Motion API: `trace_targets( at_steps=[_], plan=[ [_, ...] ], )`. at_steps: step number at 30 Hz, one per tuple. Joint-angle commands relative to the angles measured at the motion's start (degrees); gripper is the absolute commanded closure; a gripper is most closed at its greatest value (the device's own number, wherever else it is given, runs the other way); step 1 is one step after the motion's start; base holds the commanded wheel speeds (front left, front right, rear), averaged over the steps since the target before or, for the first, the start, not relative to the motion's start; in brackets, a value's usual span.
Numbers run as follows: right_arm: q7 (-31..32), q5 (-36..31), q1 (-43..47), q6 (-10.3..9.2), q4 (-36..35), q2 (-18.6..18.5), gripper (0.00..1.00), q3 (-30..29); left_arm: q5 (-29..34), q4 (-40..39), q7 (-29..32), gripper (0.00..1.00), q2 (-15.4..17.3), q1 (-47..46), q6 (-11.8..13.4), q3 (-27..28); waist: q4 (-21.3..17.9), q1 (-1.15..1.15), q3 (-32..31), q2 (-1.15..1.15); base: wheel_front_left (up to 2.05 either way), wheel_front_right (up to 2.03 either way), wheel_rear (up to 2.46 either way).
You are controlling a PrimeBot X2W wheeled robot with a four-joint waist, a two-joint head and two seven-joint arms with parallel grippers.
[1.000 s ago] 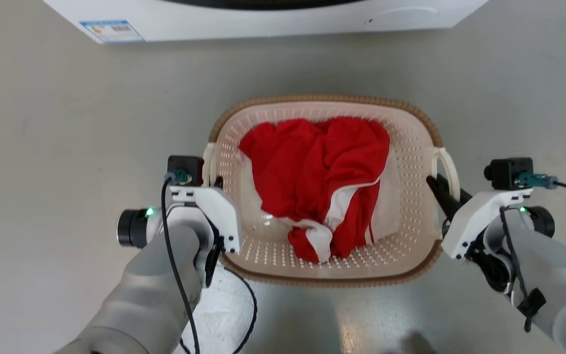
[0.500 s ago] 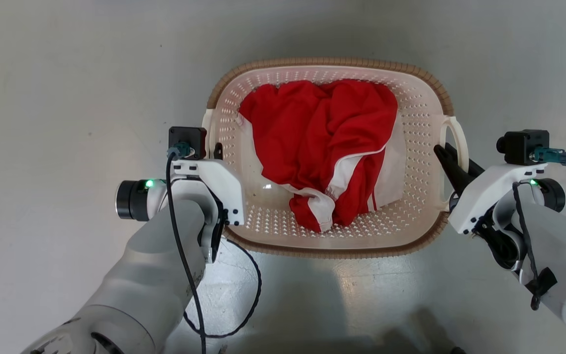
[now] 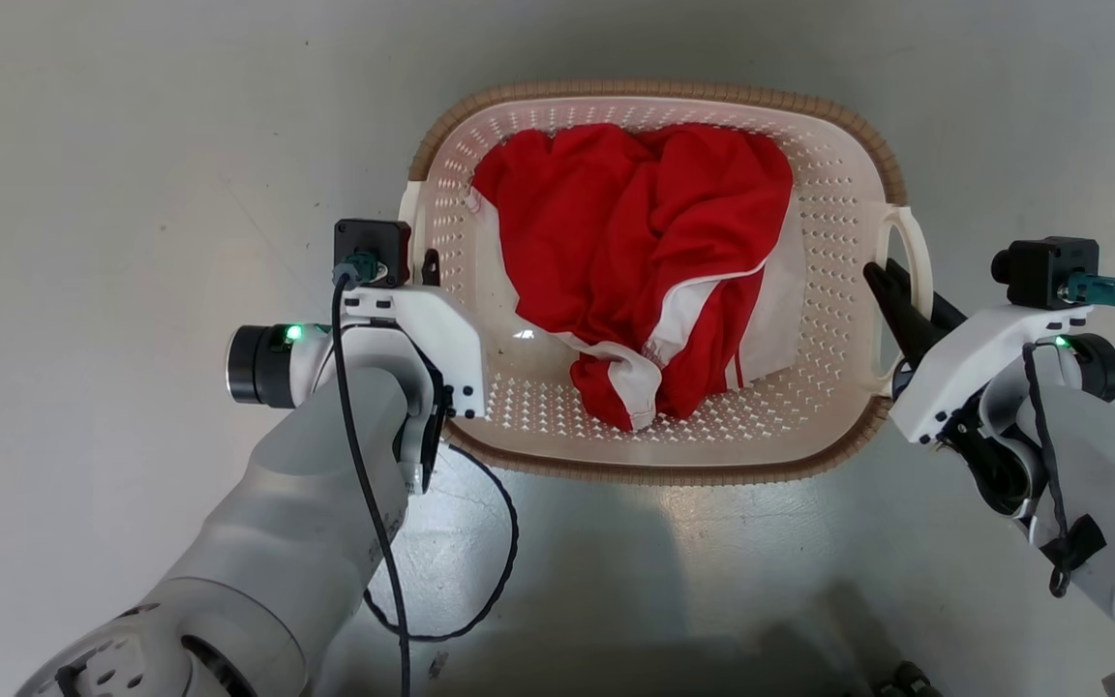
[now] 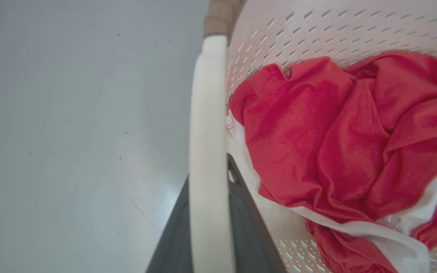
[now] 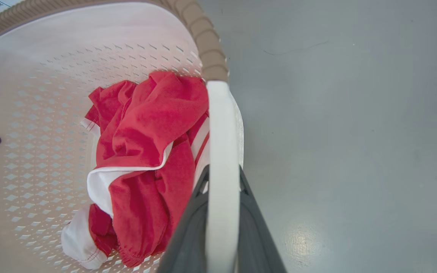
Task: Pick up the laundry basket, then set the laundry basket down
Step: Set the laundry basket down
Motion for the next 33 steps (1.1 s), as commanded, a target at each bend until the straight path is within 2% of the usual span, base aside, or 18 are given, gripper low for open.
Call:
trace_targets(
  at_steps=[1,7,8,9,10,25,33],
  plan=[
    [-0.8,-1.0,2.6,0.51,-1.1,-1.0,1.0,0.6,-0.5,-0.3,-0.7,1.0,1.1,-0.8,1.2,0.3,0.1,0.0,0.3,0.0,0.0,0.0,0.0],
    [-0.8,-1.2,2.7,0.51,-1.0,-0.8,1.0,-0.1,-1.5,-0.5,-0.9,1.0,1.1,-0.9,1.6,-0.8,0.2,0.0,0.6,0.0,0.0,0.0,0.0],
    [-0.8,-1.2,2.7,0.51,-0.9,-0.7,0.97,-0.2,-1.6,-0.5,-0.9,1.0,1.1,-1.0,1.6,-1.0,0.1,0.0,0.6,0.0,0.0,0.0,0.0],
    [-0.8,-1.1,2.7,0.51,-0.7,-0.6,0.76,-0.2,-2.0,-0.4,-0.8,0.55,1.1,-0.9,1.5,-1.0,0.1,0.0,0.6,0.0,0.0,0.0,0.0],
    [-0.8,-0.8,2.8,0.51,-0.6,-0.5,0.0,-0.4,-2.3,-0.3,-0.7,0.0,1.1,-0.8,1.3,-1.2,0.0,0.0,0.6,0.0,0.0,0.0,0.0],
    [-0.8,-0.5,4.3,0.51,0.8,0.4,0.0,-1.9,-4.0,1.2,-1.1,0.0,1.1,0.2,0.9,-2.2,-0.3,0.0,-1.9,0.0,0.0,0.0,0.0],
    [-0.8,-0.8,6.0,0.51,1.4,0.5,0.0,-3.9,-2.2,0.5,-1.1,0.0,1.1,1.5,-0.1,1.4,-0.4,0.0,-6.1,0.0,0.0,0.0,0.0]
  ],
)
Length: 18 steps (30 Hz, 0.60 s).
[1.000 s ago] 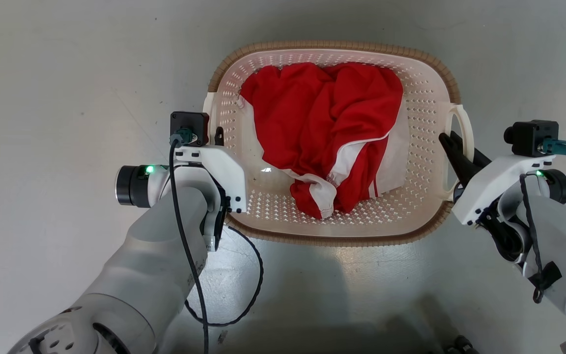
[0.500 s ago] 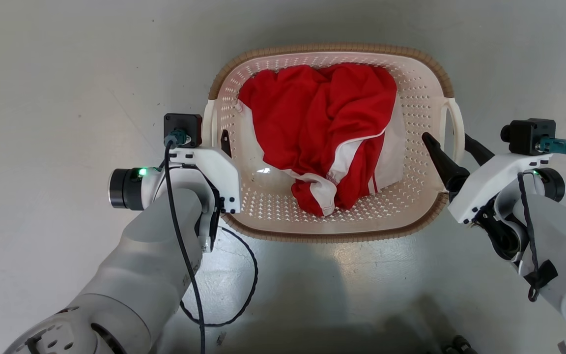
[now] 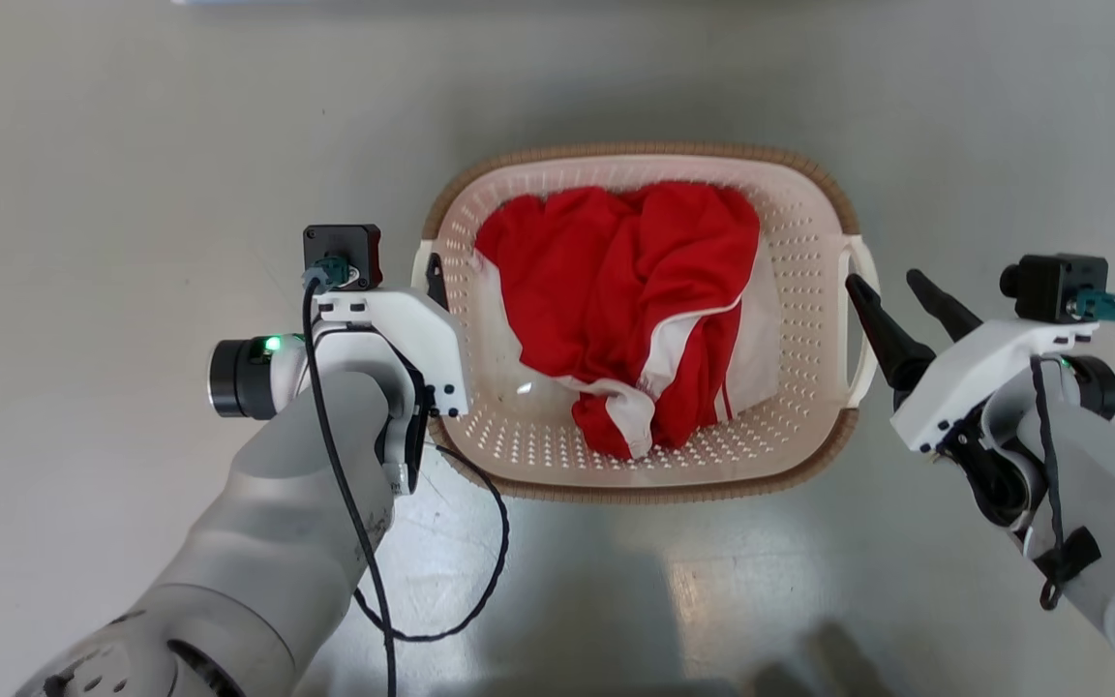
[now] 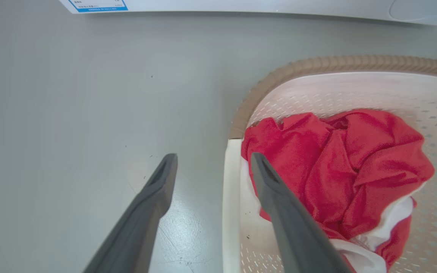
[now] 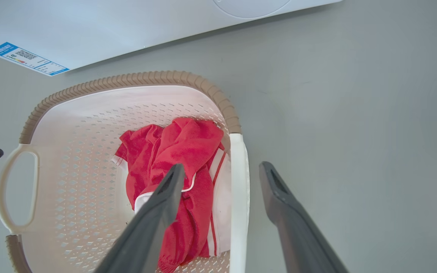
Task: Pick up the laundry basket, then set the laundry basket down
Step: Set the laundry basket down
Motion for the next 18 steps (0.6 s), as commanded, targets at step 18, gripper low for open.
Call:
trace_targets(
  at_steps=[18],
  plan=[
    [-0.8,-13.0,15.1,0.36,-5.9,0.1,0.0,-15.6,22.8,-15.9,-0.4,0.0,3.7,17.8,-3.9,23.2,-0.6,0.0,-20.8,0.0,0.0,0.0,0.0]
  ],
)
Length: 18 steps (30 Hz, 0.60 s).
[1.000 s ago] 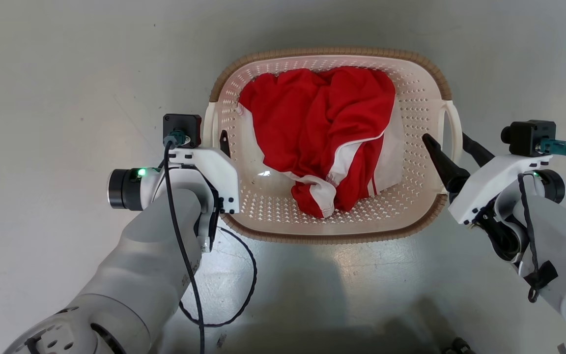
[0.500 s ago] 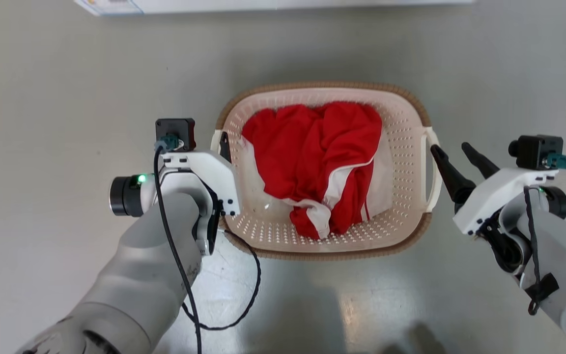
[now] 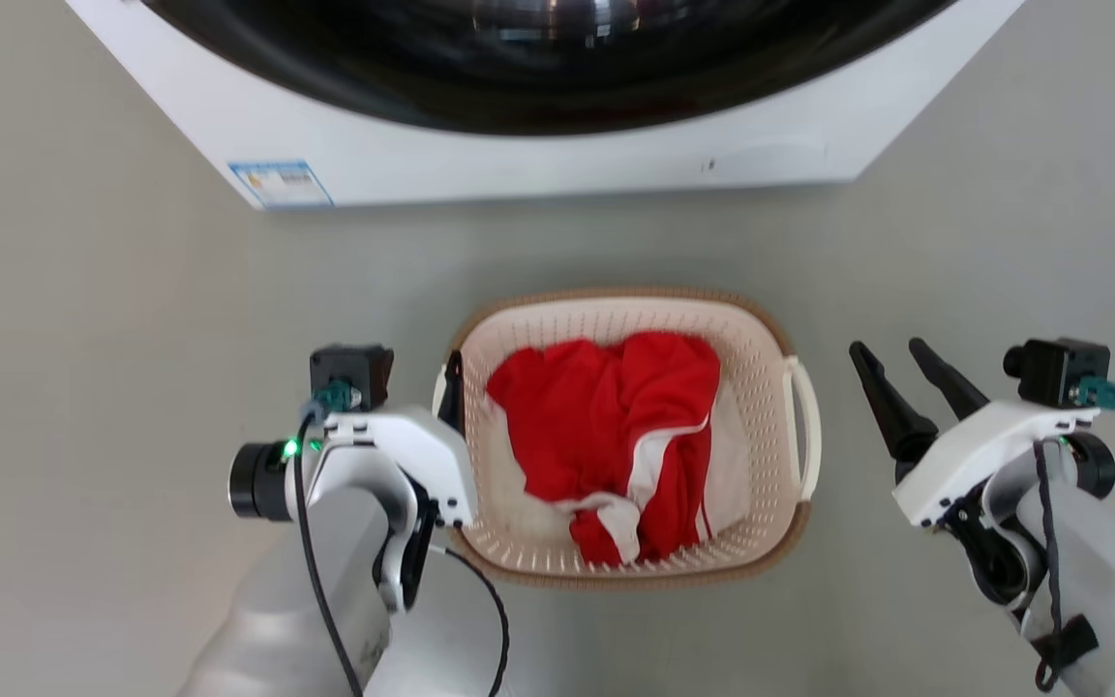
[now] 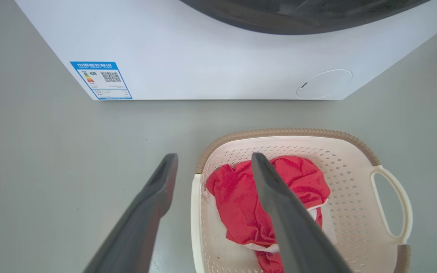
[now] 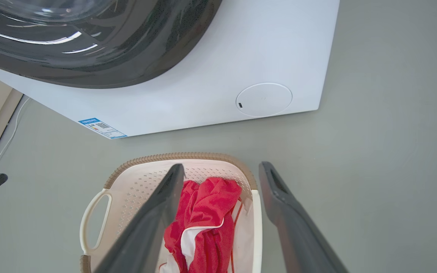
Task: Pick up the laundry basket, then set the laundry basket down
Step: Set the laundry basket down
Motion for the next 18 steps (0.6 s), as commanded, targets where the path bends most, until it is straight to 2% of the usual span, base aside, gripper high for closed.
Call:
trace_targets(
  at_steps=[1,10,18],
  plan=[
    [-0.8,-1.3,3.1,0.36,-1.0,-0.4,0.0,-0.5,1.4,-1.8,-0.4,0.0,1.3,1.4,-0.4,2.4,0.1,0.0,-4.2,0.0,0.0,0.0,0.0],
    [-0.8,-10.4,10.7,0.36,-6.5,1.3,0.0,-12.1,10.9,-10.9,-0.4,0.0,1.5,10.6,-2.7,11.7,0.4,0.0,-12.6,0.0,0.0,0.0,0.0],
    [-0.8,-18.9,17.8,0.36,-11.7,3.0,0.0,-21.7,16.6,-18.6,-0.4,0.0,1.4,18.2,-5.1,18.5,0.5,0.0,-19.2,0.0,0.0,0.0,0.0]
  ],
)
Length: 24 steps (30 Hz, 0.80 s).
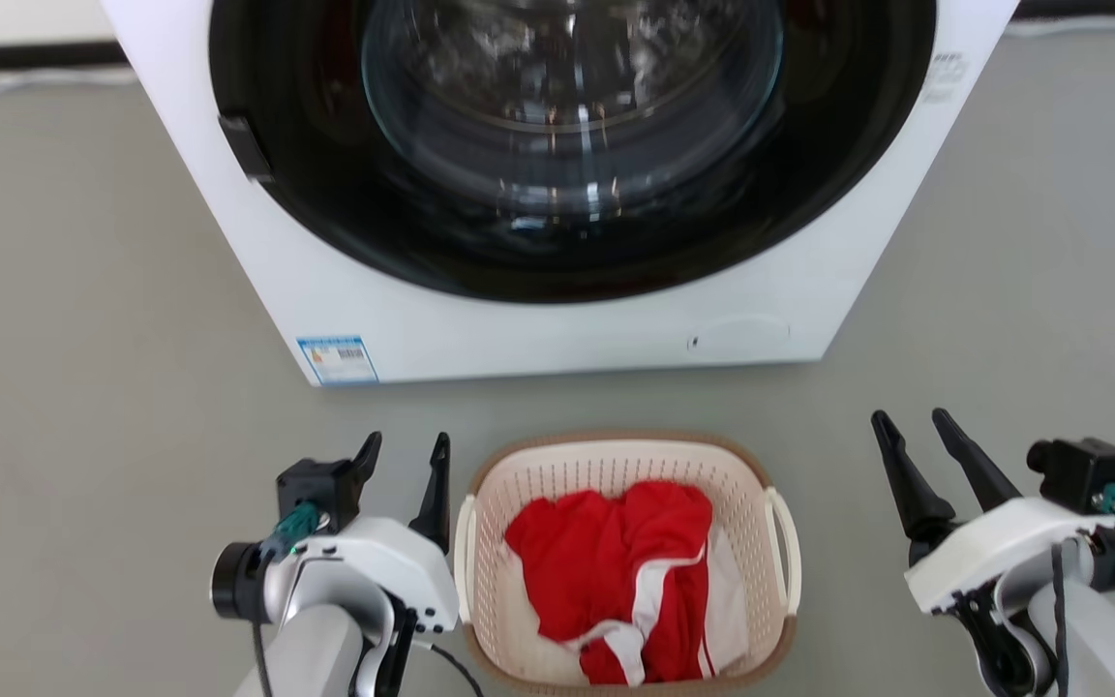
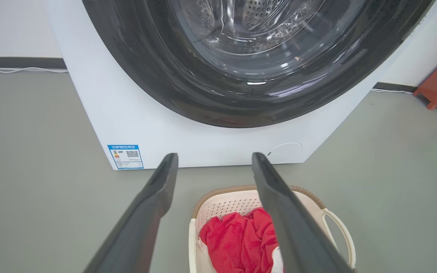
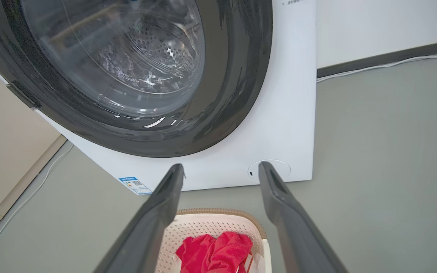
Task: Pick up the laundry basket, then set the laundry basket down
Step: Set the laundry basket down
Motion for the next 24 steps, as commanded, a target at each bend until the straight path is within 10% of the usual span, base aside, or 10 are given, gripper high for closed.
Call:
trace_targets(
  at_steps=[1,24],
  plan=[
    [-0.8,-2.5,2.3,0.36,-2.6,0.0,0.0,-1.5,1.8,-3.4,-0.4,0.0,0.8,1.3,-0.7,3.4,0.1,0.0,-3.1,0.0,0.0,0.0,0.0],
    [-0.8,-16.5,13.7,0.36,-14.8,6.1,0.0,-17.5,9.4,-19.8,-0.4,0.0,-1.5,14.5,-5.1,14.6,-0.4,0.0,-10.4,0.0,0.0,0.0,0.0]
  ],
)
